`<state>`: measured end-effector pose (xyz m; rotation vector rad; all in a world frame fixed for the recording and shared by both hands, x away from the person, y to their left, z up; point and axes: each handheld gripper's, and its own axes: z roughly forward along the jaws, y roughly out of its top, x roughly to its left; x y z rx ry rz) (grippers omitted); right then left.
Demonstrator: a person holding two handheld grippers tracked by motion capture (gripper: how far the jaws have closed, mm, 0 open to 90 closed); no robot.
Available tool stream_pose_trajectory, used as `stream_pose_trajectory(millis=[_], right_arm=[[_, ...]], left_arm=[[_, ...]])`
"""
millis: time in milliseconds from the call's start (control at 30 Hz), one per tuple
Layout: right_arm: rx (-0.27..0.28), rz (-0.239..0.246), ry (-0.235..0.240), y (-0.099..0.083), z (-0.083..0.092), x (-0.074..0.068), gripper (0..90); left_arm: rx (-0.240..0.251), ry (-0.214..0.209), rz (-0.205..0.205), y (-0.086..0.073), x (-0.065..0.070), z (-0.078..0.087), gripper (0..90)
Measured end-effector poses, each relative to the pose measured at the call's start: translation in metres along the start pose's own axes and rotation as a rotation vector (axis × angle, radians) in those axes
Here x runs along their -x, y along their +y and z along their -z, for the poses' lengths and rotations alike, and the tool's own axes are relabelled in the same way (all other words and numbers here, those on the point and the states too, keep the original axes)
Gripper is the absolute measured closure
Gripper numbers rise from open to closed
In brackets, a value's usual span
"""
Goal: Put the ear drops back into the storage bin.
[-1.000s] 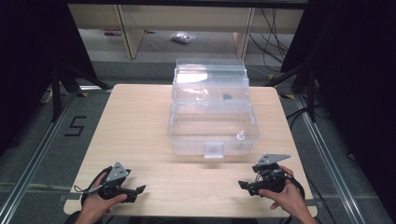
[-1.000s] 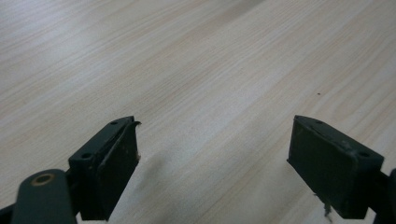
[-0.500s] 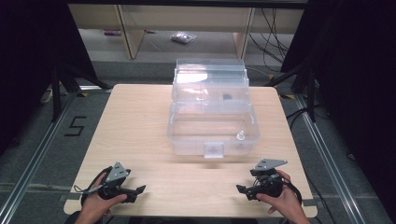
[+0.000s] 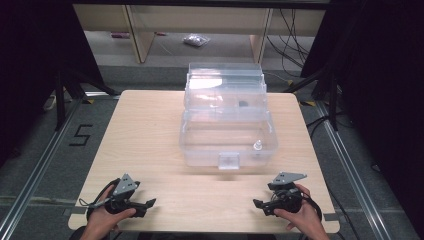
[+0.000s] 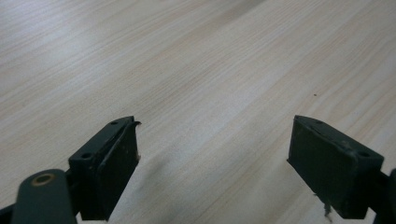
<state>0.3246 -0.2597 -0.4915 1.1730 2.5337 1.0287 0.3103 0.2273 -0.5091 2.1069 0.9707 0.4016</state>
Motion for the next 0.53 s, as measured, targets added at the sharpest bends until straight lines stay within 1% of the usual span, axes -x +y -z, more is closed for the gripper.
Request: stream_pose_trajectory(millis=[33, 67, 100, 133, 167, 233, 267, 333, 400, 433, 467, 500, 533], right_arm=[[0.015, 0.008, 0.003, -0.0004, -0.0009, 0.0015, 16.7], [0.015, 0.008, 0.003, -0.0004, -0.0009, 0.0015, 16.7], [-0.001, -0.005, -0.006, -0.0003, 0.0007, 0.0018, 16.8], [0.011, 0.008, -0.003, -0.0004, 0.0001, 0.0033, 16.7], [0.003, -0.007, -0.003, -0.0006, 0.0002, 0.0026, 16.8], [-0.001, -0.013, -0.003, -0.0010, -0.0004, 0.0026, 16.7], [0.008, -0.005, 0.002, -0.0013, -0.0019, 0.0030, 16.8], [0.009, -0.005, -0.001, -0.0013, -0.0022, 0.0029, 16.7], [0.017, 0.017, -0.002, -0.0014, -0.0028, 0.0042, 16.8], [0.012, 0.001, -0.002, -0.0018, -0.0031, 0.0035, 16.8], [0.006, 0.000, -0.014, -0.0028, -0.0040, 0.0044, 16.8], [0.006, 0.000, -0.014, -0.0028, -0.0040, 0.0044, 16.8], [-0.003, -0.024, -0.004, -0.0026, -0.0035, 0.0028, 16.8]], left_arm=[[0.001, 0.000, 0.001, 0.0000, 0.0000, 0.0000, 15.3], [0.001, 0.000, 0.001, 0.0000, 0.0000, 0.0000, 15.3], [0.001, 0.000, 0.000, 0.0000, -0.0001, 0.0000, 15.3], [-0.001, 0.000, -0.001, 0.0000, -0.0001, -0.0001, 15.2], [-0.001, 0.000, -0.001, 0.0000, 0.0000, -0.0001, 15.3], [0.000, -0.001, -0.001, 0.0001, 0.0001, -0.0001, 15.3], [0.000, -0.001, -0.001, 0.0001, 0.0000, -0.0001, 15.2], [0.000, -0.001, 0.000, 0.0001, -0.0001, -0.0002, 15.2], [-0.002, -0.001, -0.002, 0.0002, 0.0000, -0.0002, 15.3], [-0.001, -0.001, -0.002, 0.0002, 0.0000, -0.0002, 15.2], [0.000, -0.002, -0.002, 0.0000, -0.0002, -0.0003, 15.3], [0.002, -0.001, -0.002, -0.0002, -0.0002, -0.0003, 15.3], [-0.002, 0.000, 0.000, 0.0001, -0.0002, -0.0001, 15.3]])
